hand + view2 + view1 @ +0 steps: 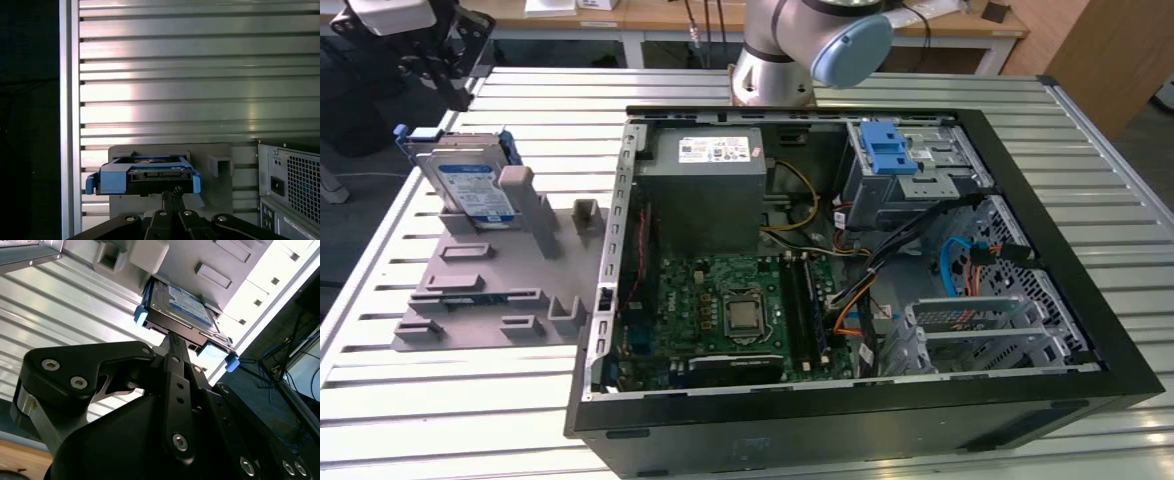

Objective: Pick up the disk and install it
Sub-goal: 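Reach for the disk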

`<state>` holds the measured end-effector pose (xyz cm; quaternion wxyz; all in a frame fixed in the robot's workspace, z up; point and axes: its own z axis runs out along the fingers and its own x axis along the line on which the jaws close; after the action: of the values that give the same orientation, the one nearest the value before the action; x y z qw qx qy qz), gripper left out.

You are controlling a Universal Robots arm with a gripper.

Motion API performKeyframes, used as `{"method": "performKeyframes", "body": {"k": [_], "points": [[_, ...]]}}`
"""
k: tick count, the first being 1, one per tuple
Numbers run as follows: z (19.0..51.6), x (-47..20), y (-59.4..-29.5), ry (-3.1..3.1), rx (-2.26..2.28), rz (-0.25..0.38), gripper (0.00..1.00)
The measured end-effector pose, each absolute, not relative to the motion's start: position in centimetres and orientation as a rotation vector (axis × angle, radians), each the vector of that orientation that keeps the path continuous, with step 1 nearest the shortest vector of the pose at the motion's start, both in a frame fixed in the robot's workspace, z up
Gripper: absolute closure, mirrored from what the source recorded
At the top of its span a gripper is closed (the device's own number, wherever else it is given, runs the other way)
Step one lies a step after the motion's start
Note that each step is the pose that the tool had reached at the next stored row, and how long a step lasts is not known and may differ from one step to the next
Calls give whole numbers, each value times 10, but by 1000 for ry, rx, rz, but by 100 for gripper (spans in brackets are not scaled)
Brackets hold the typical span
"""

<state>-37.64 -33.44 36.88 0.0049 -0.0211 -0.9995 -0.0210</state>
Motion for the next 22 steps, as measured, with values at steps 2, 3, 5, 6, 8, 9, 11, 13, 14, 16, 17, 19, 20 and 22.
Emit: {"method": "performKeyframes", "body": {"k": [2,3,5,6,8,9,11,13,14,16,17,19,20,22], "points": [[369,-380,-334,-3130,-66,-66,89],[368,-382,-333,-3130,-66,-66,89],[368,-386,-333,-3130,-66,-66,89],[368,-387,-333,-3130,-66,-66,89],[368,-389,-335,-3130,-66,-66,89],[367,-390,-337,-3130,-66,-66,89],[367,-391,-340,-3130,-66,-66,89],[367,-392,-341,-3130,-66,-66,89],[366,-393,-341,-3130,-66,-66,89],[366,-397,-341,-3130,-66,-66,89],[366,-399,-341,-3130,-66,-66,89],[365,-402,-341,-3130,-66,-66,89],[365,-404,-341,-3130,-66,-66,89],[365,-407,-341,-3130,-66,-66,89]]}}
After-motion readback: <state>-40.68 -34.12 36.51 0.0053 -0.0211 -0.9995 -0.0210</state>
